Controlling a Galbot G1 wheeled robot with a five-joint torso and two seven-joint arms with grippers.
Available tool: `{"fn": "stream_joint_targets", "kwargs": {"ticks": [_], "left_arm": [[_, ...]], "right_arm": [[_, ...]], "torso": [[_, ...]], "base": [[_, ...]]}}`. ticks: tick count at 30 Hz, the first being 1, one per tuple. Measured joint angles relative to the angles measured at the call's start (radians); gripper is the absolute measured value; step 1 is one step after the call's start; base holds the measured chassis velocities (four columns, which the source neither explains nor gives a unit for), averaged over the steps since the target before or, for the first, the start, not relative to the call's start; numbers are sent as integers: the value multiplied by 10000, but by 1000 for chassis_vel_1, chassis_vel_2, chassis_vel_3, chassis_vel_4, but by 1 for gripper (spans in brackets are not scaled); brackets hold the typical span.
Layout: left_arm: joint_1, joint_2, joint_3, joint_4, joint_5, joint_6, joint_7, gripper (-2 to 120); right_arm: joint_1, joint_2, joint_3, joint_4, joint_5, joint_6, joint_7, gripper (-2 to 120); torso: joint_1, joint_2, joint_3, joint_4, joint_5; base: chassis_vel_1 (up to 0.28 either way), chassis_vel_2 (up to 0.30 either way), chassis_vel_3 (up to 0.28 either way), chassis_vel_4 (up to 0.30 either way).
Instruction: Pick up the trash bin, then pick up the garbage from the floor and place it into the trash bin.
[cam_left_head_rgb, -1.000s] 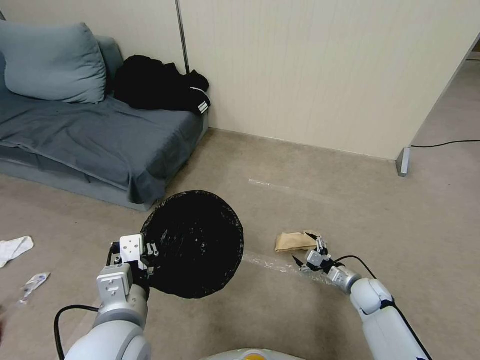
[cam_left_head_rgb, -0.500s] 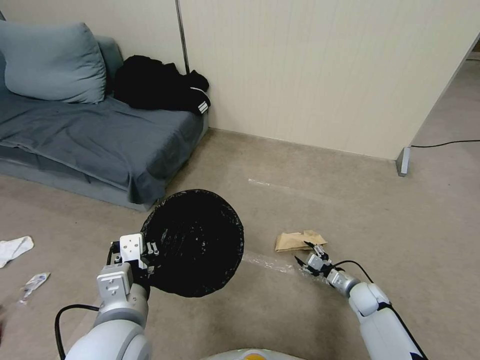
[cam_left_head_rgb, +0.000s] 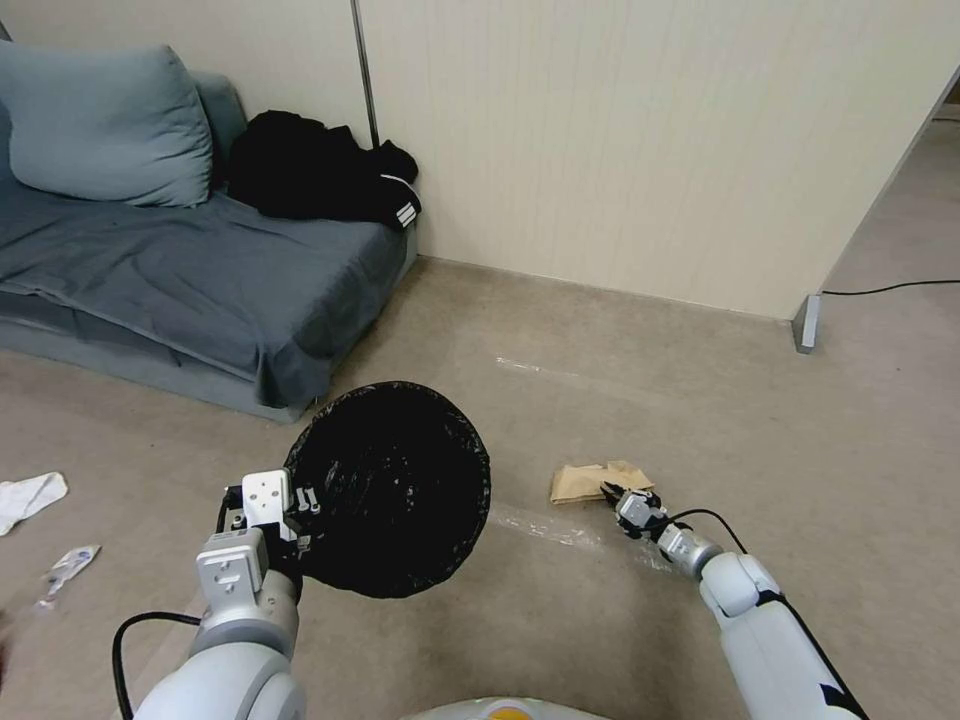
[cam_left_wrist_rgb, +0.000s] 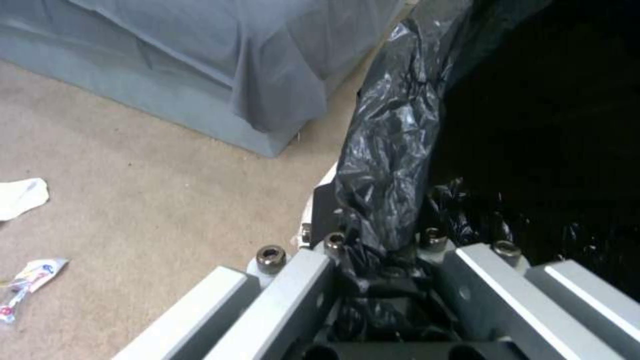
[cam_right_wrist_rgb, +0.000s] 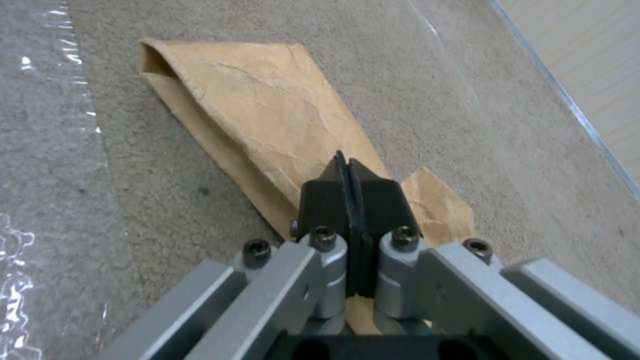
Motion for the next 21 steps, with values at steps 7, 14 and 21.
{"fn": "stream_joint_targets", "kwargs": {"ticks": [7,14,21], "left_arm": [[173,-7,-23,2,27,-12,-8,1],[165,29,-26,5,36,-26,-13,1],[59,81,66,8,42,-37,-14,1]], "right_arm": [[278,75,18,-584,-32,343,0,0],[142,65,-27,-134,67,268,-4,0],[-266,1,-145,593,249,23,9,10]], "torso": [[0,0,0,0,1],[0,1,0,0,0],[0,0,0,0,1]], "base": [[0,0,0,0],[0,0,0,0],[0,0,0,0]]}}
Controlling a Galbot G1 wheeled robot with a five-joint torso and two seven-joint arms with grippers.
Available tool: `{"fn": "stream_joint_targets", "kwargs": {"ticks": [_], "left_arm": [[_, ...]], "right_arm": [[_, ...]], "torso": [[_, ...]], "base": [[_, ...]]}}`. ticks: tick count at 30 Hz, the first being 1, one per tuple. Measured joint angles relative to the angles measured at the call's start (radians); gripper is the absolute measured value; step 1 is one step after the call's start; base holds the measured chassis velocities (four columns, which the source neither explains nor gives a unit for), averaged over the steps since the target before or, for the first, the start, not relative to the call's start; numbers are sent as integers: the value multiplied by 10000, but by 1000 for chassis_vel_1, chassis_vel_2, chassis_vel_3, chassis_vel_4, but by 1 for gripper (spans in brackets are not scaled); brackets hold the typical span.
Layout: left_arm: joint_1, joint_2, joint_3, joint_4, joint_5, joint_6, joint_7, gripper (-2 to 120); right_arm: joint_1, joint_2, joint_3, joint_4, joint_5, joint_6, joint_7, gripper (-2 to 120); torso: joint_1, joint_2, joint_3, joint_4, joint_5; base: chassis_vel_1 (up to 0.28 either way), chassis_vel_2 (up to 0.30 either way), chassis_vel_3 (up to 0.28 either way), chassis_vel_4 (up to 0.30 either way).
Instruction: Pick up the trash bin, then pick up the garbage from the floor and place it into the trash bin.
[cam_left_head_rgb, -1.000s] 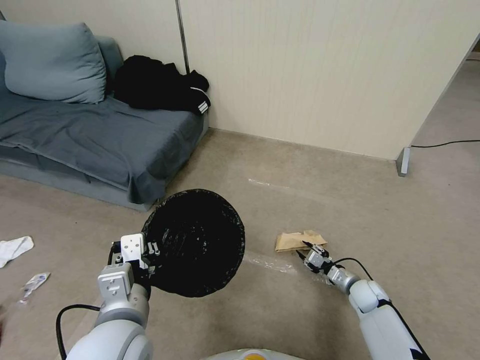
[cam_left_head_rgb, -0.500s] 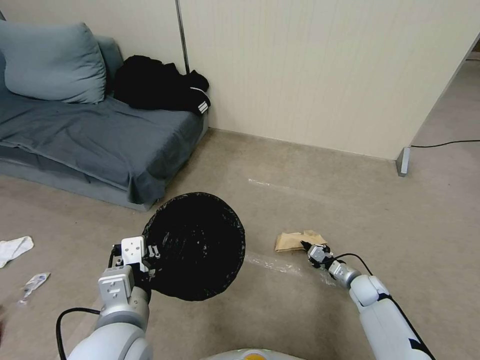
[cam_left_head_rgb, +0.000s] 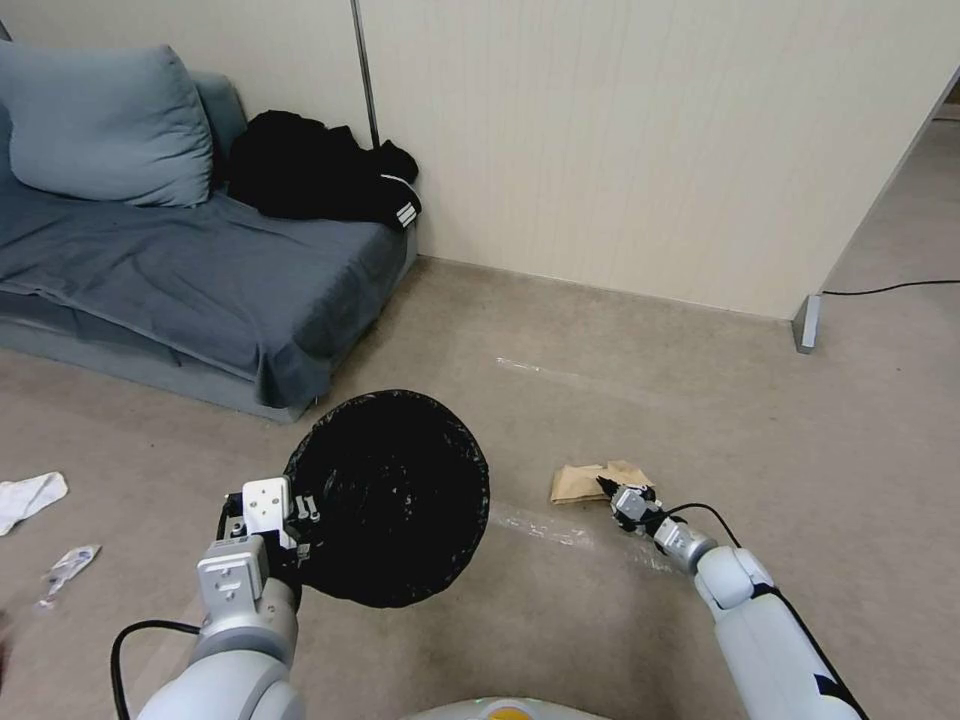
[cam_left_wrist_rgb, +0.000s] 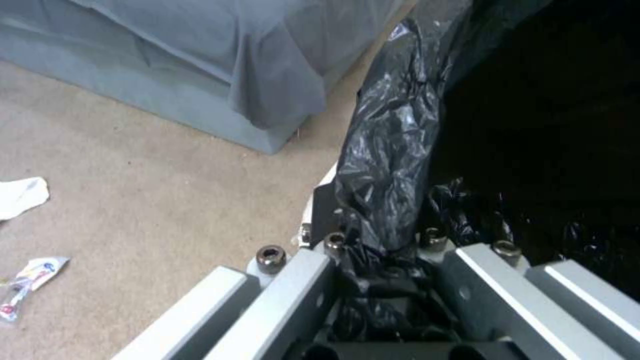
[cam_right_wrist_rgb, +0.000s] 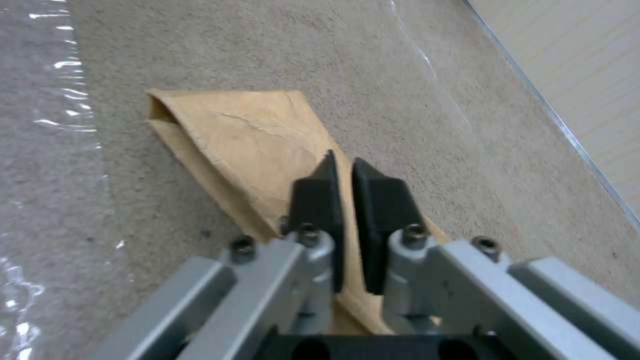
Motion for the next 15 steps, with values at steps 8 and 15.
{"fn": "stream_joint_targets", "kwargs": {"ticks": [8,15], "left_arm": [[-68,40,107,4,0,-11,0,1],[-25,78,106,5,1,-14,1,1]], "right_arm": [[-347,-86,-4,446,19,-125,2,39],[-208,-23,58,-59,-182,-127,40,65]], "torso": [[-1,1,0,0,-2],[0,0,0,-1,0]], "base": [[0,0,0,0],[0,0,0,0]]}}
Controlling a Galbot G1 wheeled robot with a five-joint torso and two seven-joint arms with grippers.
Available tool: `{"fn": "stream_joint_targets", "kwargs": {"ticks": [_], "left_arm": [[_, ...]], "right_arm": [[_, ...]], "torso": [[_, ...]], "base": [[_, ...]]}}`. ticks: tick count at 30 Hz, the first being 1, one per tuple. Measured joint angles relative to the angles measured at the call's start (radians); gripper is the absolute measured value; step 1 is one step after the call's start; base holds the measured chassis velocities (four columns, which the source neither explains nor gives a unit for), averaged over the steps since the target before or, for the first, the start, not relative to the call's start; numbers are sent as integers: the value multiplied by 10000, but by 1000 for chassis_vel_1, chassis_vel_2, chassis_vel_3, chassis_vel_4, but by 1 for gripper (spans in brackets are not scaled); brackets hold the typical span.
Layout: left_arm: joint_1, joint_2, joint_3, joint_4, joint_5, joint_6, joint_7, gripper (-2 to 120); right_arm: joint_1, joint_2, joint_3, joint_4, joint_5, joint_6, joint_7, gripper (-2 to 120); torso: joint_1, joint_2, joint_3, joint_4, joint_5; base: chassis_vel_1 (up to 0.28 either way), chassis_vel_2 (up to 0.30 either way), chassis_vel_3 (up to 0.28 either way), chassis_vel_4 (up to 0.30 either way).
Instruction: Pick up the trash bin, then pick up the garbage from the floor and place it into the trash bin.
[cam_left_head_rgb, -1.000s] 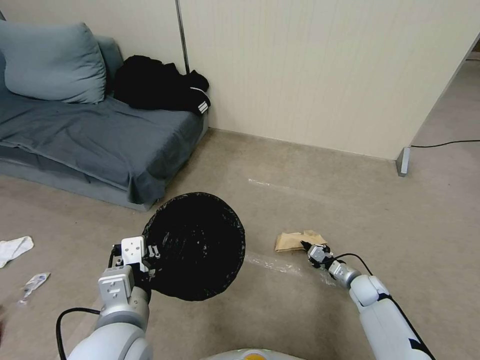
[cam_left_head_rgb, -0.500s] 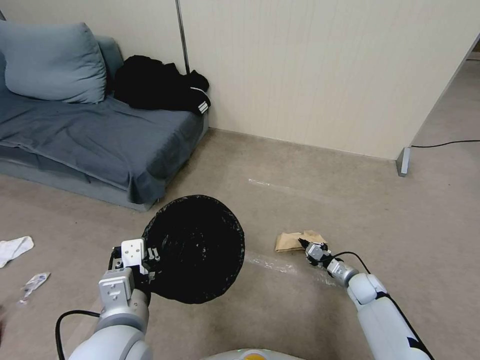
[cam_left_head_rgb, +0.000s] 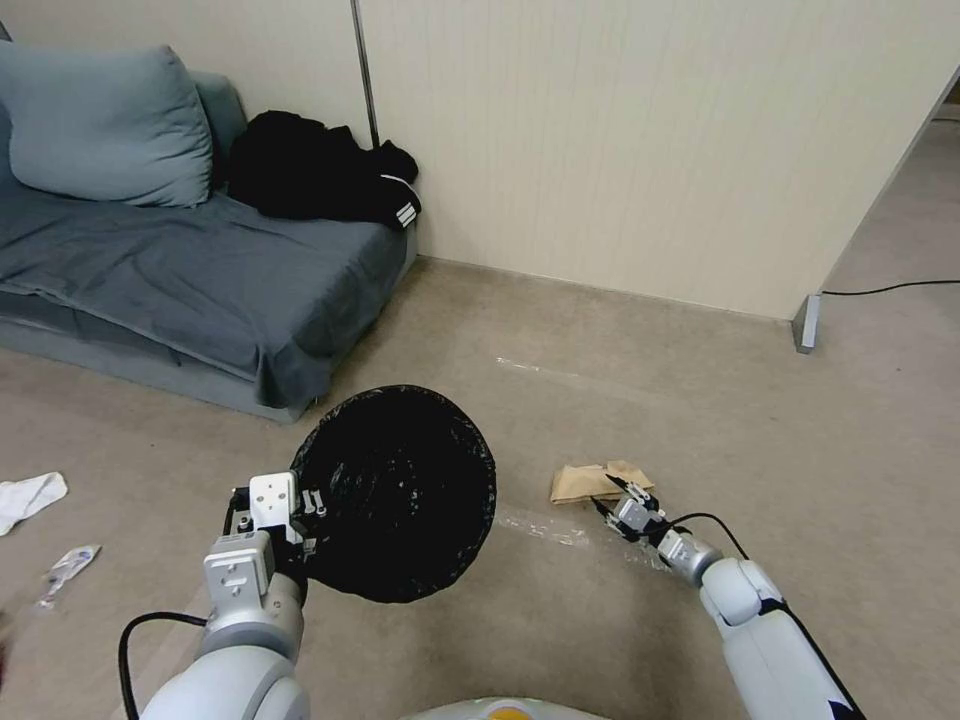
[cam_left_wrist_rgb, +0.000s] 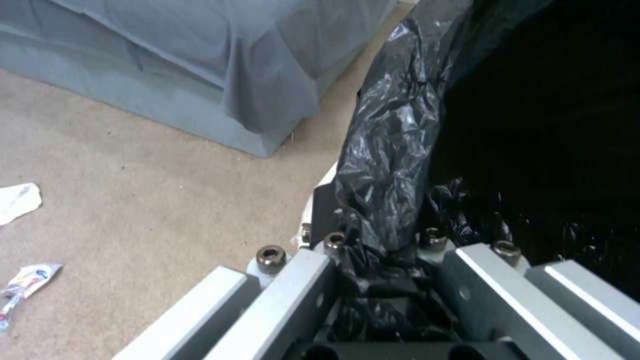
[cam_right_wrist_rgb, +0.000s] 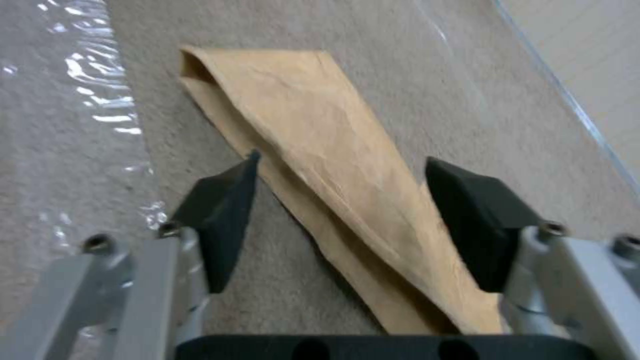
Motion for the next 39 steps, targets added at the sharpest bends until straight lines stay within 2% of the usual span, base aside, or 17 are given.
{"fn": "stream_joint_targets", "kwargs": {"ticks": [1,3,5,8,12,27,28,29,30,31,33,36,37,38,39], "left_arm": [[0,0,0,0,0,0,0,1],[65,-1,-7,0,24,0,2,1],[87,-6,-21,0,33,0,1,1],[134,-26,-75,0,69,-5,1,1],[158,-63,-79,0,105,-5,1,1],[279,-153,-60,0,254,-17,-2,1],[315,-173,-62,0,276,-25,-2,1],[350,-192,-64,0,309,-35,-2,1],[350,-192,-64,0,309,-35,-2,1],[366,-203,-62,1,325,-40,-1,1],[372,-206,-61,1,330,-42,-1,1],[401,-233,-54,0,372,-52,1,1],[401,-233,-54,0,372,-52,1,1],[407,-246,-48,0,395,-60,2,1],[400,-255,-42,0,403,-68,4,1]], "right_arm": [[0,0,0,0,0,0,0,65],[315,90,75,-513,-158,56,48,79],[418,114,79,-663,-188,53,76,82],[792,211,81,-1211,-199,-3,161,96],[1164,272,72,-1775,-252,-22,200,100],[2169,430,29,-3040,-395,-93,290,100],[2393,469,25,-3324,-399,-113,321,98],[2614,499,15,-3597,-404,-119,351,89],[2614,499,15,-3597,-404,-119,351,89],[2710,512,19,-3702,-404,-120,361,81],[2742,519,23,-3736,-404,-119,364,80],[2959,559,75,-3967,-406,-126,404,66],[2959,559,75,-3967,-406,-126,404,66],[3020,579,93,-4039,-404,-159,469,56],[3019,586,94,-4042,-400,-168,492,51]], "torso": [[0,0,0,0,0],[0,0,0,1,0],[0,0,0,2,0],[0,0,0,2,0],[0,0,0,1,-2],[1,0,0,1,-2],[0,0,1,2,-1],[1,0,0,1,-1],[1,0,0,1,-1],[0,0,0,1,-2],[0,0,0,1,-2],[0,0,1,3,-1],[0,0,1,3,-1],[1,0,0,2,-2],[1,0,0,1,-1]], "base": [[0,0,0,0],[0,0,0,0],[0,0,0,0],[0,0,0,0],[0,0,0,0],[0,0,0,0],[0,0,0,0],[0,0,0,0],[0,0,0,0],[0,0,0,0],[0,0,0,0],[0,0,0,0],[0,0,0,0],[0,0,0,0],[0,0,0,0]]}}
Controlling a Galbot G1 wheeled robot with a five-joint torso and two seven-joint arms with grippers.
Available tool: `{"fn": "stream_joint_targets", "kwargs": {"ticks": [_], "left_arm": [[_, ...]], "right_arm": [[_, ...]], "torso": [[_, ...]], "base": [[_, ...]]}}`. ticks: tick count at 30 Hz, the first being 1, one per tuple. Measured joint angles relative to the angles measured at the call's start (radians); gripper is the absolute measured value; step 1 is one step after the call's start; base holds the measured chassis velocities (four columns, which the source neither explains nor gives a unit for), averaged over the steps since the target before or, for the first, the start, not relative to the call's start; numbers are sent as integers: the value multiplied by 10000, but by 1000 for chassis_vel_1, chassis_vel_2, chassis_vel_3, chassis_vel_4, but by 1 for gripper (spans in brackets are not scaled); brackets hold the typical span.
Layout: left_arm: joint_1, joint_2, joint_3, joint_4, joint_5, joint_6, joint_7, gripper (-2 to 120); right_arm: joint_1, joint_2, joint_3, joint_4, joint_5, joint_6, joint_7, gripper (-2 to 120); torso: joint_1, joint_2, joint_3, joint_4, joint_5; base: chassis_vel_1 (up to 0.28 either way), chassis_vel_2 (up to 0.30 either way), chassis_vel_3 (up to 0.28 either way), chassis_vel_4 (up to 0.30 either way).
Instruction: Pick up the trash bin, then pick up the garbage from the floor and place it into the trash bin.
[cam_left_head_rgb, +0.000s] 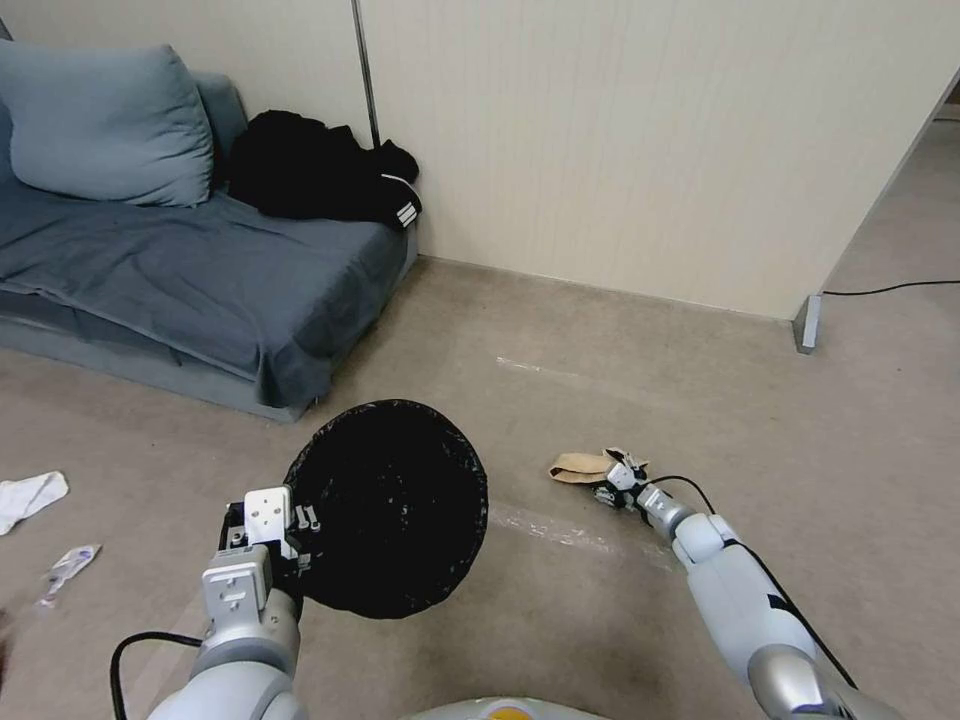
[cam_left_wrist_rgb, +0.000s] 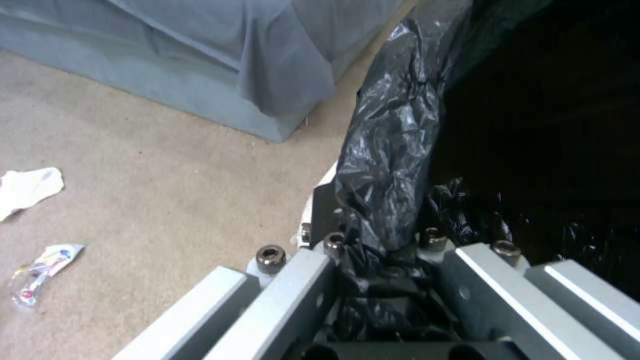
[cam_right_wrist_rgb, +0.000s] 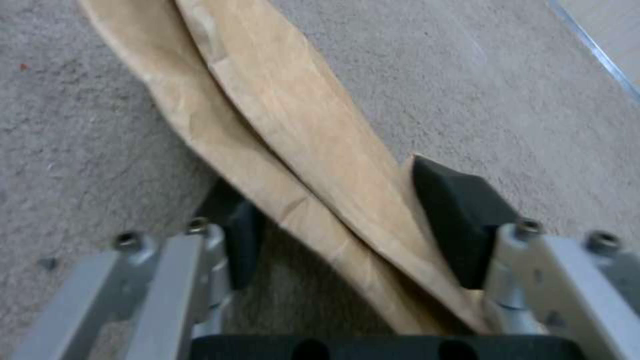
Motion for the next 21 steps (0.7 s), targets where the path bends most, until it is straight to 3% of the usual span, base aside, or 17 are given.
{"fn": "stream_joint_targets", "kwargs": {"ticks": [15,21], "left_arm": [[-191,37,203,0,47,-36,23,1],[-261,168,269,0,48,-84,26,1]], "right_arm": [[-615,-108,-46,867,248,-99,383,0],[-1322,-183,-212,1826,1109,-535,795,0]], "torso": [[-1,0,0,1,0],[0,0,0,1,0]], "base": [[0,0,0,0],[0,0,0,0]]}}
